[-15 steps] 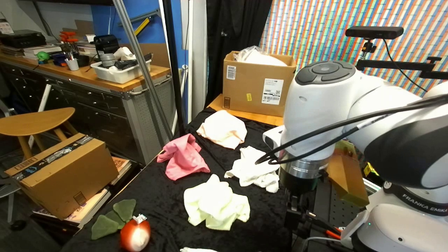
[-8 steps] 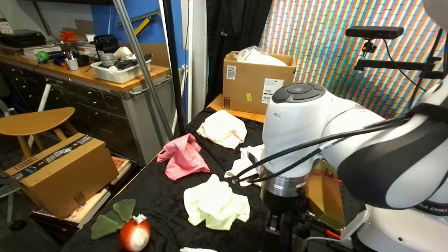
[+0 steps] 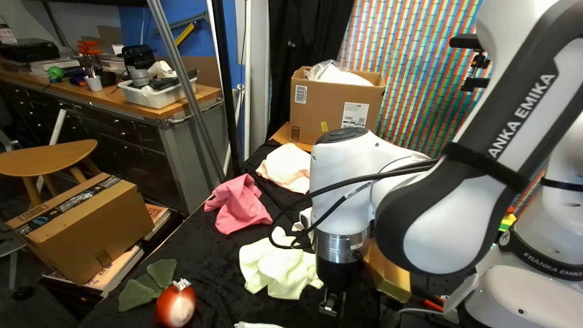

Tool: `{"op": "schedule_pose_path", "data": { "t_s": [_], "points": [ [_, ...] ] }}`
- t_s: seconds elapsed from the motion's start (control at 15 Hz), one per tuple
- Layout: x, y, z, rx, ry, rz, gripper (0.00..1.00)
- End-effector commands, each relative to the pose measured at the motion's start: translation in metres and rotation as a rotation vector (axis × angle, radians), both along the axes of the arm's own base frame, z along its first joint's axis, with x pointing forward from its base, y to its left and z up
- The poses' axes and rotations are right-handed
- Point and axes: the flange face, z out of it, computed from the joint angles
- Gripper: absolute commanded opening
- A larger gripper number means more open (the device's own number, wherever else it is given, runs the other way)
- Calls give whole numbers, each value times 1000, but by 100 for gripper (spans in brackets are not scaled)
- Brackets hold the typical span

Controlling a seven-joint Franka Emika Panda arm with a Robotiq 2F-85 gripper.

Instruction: Put all the objects on the table grouped together.

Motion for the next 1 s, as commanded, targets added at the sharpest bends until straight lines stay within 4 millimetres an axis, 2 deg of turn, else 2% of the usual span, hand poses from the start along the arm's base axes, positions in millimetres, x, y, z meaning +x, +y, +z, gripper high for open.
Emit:
{"op": "schedule_pose_path", "data": {
  "t_s": [0.0,0.47,0.93],
  "points": [
    [17,-1,-19,77,40,58,100],
    [24,-19,-49,155,65,244,100],
    [47,-35,-66,271,84,241,100]
  ]
}}
